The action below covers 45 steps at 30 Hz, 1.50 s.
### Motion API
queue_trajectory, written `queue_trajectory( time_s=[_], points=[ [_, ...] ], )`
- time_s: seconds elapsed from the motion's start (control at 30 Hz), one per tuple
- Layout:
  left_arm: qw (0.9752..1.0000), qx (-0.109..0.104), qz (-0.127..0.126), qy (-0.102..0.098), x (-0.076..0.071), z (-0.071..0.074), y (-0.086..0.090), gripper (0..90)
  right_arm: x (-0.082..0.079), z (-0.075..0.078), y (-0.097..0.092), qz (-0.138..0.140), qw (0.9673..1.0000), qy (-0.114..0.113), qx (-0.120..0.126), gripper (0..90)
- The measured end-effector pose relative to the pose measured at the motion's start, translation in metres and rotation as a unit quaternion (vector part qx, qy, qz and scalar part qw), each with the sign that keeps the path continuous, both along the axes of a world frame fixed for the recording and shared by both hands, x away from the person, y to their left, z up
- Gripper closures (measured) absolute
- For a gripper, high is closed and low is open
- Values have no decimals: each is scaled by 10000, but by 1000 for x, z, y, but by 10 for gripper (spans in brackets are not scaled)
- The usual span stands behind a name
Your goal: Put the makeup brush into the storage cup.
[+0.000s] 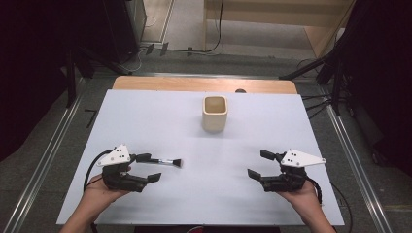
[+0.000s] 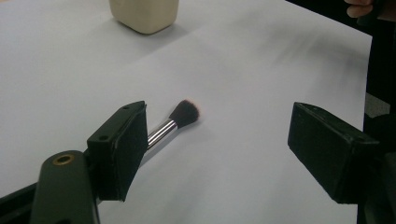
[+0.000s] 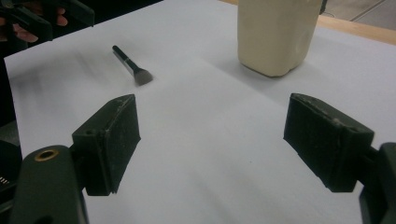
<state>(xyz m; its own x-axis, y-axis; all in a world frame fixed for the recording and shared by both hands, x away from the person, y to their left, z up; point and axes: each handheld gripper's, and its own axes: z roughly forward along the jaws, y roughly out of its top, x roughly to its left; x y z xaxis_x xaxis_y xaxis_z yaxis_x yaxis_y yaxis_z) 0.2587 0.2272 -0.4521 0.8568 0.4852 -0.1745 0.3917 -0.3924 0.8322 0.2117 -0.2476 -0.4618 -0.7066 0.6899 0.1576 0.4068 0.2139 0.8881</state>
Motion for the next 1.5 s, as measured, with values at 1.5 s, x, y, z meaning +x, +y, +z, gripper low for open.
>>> queue_trajectory(
  time_s=[1.5],
  points=[
    [9999,76,32,62,3,1,3,209,1,-2,0,-38,9999,110,5,158]
  ],
)
